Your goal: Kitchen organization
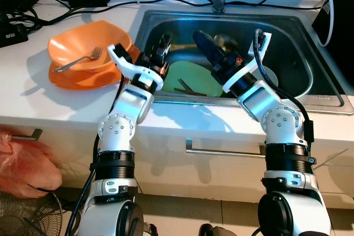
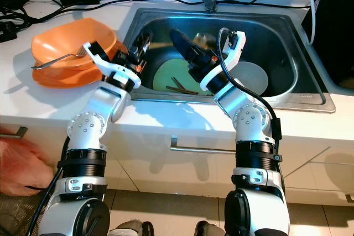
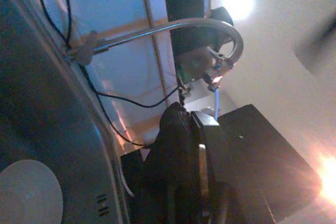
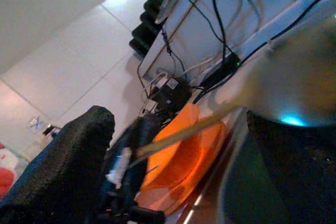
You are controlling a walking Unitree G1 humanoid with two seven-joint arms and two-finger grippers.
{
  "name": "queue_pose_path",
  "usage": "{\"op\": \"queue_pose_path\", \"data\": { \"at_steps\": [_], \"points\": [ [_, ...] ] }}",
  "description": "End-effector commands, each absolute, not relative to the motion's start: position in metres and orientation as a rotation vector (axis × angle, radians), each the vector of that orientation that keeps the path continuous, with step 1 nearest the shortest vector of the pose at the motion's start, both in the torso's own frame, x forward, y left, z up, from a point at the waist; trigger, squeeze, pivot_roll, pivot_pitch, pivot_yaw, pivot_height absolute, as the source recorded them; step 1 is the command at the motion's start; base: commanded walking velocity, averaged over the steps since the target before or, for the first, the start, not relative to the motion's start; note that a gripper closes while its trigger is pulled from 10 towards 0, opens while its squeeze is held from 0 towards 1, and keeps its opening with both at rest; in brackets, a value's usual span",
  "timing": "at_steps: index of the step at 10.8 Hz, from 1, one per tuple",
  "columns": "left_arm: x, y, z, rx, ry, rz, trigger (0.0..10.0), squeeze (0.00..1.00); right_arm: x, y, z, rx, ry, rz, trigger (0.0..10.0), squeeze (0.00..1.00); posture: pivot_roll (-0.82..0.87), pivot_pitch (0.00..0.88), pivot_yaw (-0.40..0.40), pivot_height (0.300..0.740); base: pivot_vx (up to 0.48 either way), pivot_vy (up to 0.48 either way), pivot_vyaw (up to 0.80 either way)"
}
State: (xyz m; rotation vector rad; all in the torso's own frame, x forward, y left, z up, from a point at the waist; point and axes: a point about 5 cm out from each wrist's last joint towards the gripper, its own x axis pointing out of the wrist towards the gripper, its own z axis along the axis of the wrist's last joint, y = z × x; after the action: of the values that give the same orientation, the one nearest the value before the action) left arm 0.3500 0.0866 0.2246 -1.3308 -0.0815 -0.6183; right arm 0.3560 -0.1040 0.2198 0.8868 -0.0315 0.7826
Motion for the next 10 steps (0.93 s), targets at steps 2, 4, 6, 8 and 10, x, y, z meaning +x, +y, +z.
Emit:
{"op": "queue_pose_path", "data": {
  "at_steps": [2,4,6,8,10],
  "points": [
    [0.3393,0.0543,0.2195,-1.439,-0.026,-0.667,0.0,0.00,0.3607,-0.1042,0.2292,0.889,-0.070,0.780,1.5,0.00,0.01,0.112,0.013,0.740,0.000,0.000,0.00],
    [0.3366,0.0507,0.2200,-1.450,-0.018,-0.688,0.0,0.00,0.3621,-0.1049,0.2323,0.901,-0.084,0.782,0.0,0.00,0.01,0.114,0.009,0.740,0.000,0.000,0.00],
    [0.3321,0.0460,0.2172,-1.458,0.000,-0.707,0.0,0.00,0.3634,-0.1061,0.2328,0.903,-0.089,0.778,0.0,0.00,0.01,0.112,0.008,0.740,0.000,0.000,0.00],
    [0.3320,0.0481,0.2159,-1.456,-0.002,-0.705,0.0,0.00,0.3651,-0.1092,0.2351,0.903,-0.101,0.770,0.0,0.00,0.01,0.108,0.007,0.740,0.000,0.000,0.00],
    [0.3334,0.0505,0.2168,-1.450,-0.012,-0.695,0.0,0.00,0.3664,-0.1112,0.2355,0.902,-0.106,0.761,0.0,0.00,0.01,0.105,0.008,0.740,0.000,0.000,0.00]
  ]
}}
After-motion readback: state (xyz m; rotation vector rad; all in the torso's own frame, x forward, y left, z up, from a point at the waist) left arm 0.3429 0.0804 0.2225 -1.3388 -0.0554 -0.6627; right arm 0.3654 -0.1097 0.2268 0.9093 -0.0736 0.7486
